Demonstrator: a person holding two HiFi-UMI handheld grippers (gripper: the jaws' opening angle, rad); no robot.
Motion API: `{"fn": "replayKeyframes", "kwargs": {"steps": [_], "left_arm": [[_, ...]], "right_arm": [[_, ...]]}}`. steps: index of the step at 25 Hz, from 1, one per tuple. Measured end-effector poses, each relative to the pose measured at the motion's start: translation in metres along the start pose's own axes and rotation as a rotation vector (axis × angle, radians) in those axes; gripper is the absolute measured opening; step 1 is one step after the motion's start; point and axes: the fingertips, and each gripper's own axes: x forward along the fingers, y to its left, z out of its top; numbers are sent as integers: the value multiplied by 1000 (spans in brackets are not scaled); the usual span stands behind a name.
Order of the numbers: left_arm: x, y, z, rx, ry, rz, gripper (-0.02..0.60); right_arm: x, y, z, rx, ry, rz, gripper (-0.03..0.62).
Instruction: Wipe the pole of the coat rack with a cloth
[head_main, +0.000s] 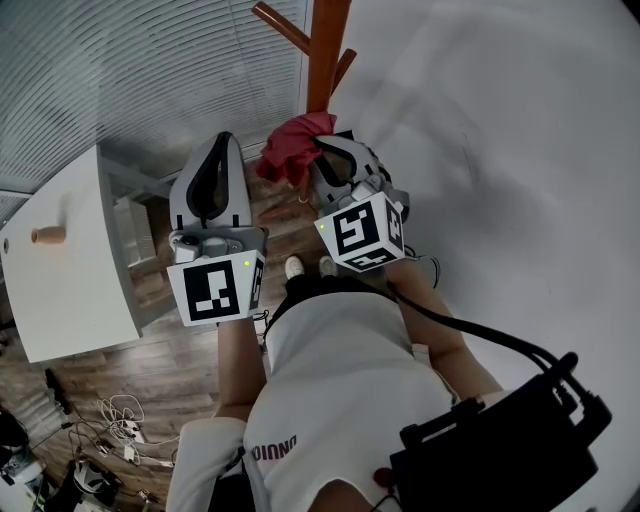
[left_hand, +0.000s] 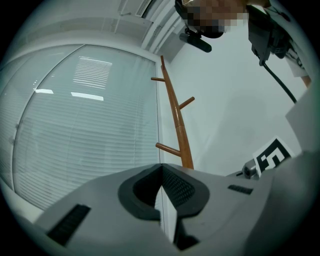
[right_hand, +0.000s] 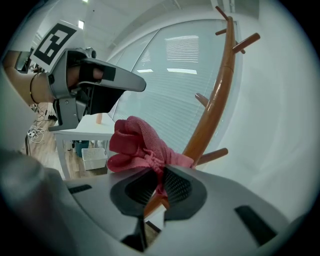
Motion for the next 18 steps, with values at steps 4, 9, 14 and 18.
{"fn": "replayKeyframes", "kwargs": {"steps": [4, 9, 14, 18], "left_arm": [[0, 1, -1, 0, 4, 0, 14], [1, 0, 0, 1, 6, -4, 14], [1, 1, -2, 1, 12, -14, 14], [2, -4, -4, 5, 16, -21, 14]], "right_arm": [[3, 4, -6, 3, 16, 10, 46], [5, 8, -13, 9, 37, 25, 46], [7, 13, -19, 12, 58, 41, 46], [4, 15, -23, 18, 61, 61, 46]]}}
